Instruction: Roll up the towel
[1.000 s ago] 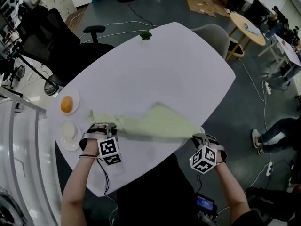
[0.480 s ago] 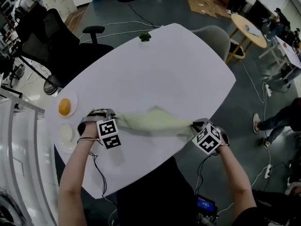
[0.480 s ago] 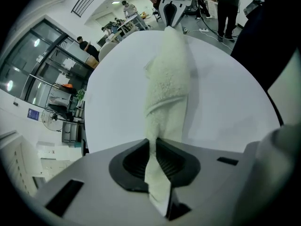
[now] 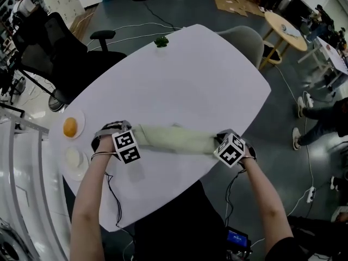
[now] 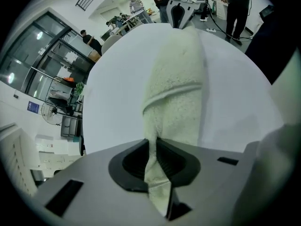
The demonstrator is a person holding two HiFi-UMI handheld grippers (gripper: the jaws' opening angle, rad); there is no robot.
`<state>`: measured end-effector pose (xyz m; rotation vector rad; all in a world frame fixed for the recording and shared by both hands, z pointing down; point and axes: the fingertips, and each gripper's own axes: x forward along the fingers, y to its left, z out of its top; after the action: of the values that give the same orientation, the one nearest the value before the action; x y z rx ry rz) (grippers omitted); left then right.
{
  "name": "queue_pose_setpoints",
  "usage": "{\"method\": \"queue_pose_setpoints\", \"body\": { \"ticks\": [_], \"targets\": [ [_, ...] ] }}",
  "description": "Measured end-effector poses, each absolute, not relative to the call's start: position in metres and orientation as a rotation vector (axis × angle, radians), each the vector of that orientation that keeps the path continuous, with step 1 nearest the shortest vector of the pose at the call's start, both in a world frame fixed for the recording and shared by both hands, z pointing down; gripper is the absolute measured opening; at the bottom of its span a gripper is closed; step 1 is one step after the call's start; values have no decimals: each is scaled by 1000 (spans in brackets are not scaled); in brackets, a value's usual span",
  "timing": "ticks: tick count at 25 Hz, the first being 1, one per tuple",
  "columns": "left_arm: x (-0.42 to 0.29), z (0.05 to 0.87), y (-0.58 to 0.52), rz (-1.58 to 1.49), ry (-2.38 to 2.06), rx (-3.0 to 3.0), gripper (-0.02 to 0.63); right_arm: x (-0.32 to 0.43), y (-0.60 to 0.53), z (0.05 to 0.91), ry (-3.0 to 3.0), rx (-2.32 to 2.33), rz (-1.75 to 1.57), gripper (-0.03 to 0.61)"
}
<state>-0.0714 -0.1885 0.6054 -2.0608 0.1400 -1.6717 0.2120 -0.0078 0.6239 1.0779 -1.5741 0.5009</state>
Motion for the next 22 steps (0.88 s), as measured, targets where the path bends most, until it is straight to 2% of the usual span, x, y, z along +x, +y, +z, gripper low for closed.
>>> {"method": "queue_pose_setpoints", "body": {
  "ticks": [3, 6, 8, 13, 22],
  "targets": [
    [-72, 599, -190, -1637, 169, -2078, 89, 217, -8, 616, -1566, 1102, 446, 101],
    [-74, 583, -193, -1596, 198, -2087, 172, 223, -11, 597, -1561, 1144, 383, 158],
    [-75, 570, -193, -1561, 213, -2102, 219, 226, -12, 580, -1561, 1179, 336, 176],
    [-76, 543, -170, -1449, 248, -2192, 280, 220, -4, 543, -1571, 1249, 224, 193],
    [-83, 561, -115, -1386, 255, -2255, 290, 168, 44, 566, -1571, 1165, 119, 212]
  ]
}}
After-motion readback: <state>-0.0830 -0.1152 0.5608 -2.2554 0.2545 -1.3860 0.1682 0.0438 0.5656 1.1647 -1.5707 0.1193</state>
